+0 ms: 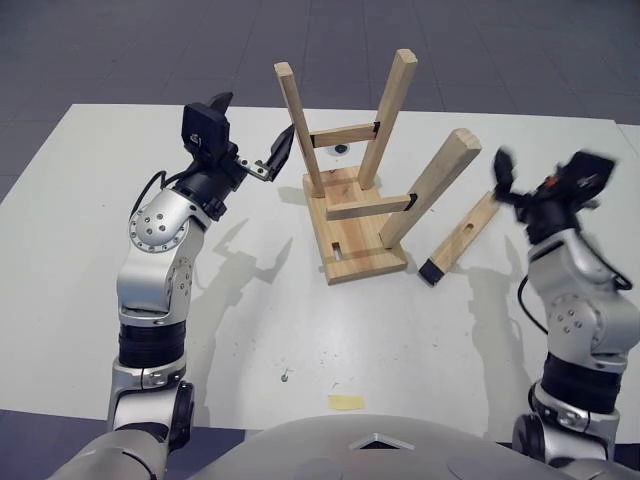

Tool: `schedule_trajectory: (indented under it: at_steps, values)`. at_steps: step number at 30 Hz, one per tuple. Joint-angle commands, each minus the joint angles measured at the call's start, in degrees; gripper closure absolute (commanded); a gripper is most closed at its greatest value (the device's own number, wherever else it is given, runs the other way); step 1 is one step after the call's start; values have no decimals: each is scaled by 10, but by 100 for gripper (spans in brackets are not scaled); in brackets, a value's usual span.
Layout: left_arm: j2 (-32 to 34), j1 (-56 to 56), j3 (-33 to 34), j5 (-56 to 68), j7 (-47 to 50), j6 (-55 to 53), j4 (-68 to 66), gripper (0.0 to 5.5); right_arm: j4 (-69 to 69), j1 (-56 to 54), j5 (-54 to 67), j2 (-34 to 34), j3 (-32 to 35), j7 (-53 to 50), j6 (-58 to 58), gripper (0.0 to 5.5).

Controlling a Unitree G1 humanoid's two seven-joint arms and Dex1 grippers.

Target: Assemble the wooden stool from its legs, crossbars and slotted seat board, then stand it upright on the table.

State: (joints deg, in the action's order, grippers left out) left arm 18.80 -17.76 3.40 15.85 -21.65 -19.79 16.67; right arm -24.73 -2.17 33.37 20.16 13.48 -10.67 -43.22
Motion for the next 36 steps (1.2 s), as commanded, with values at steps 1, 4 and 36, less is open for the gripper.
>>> schedule_trajectory:
  at_steps: [1, 4, 36]
  values:
    - [2, 9, -9, -5, -2, -8, 3, 10, -12, 15, -2, -41, -20, -32, -78, 12]
    - [2, 8, -14, -3, -6, -12, 2, 10, -6, 8, -11, -81, -25, -65, -119, 12]
    - [-6, 13, -7, 14, -7, -23, 0, 10, 29, 8, -137, -110, 4, 14, -201, 346]
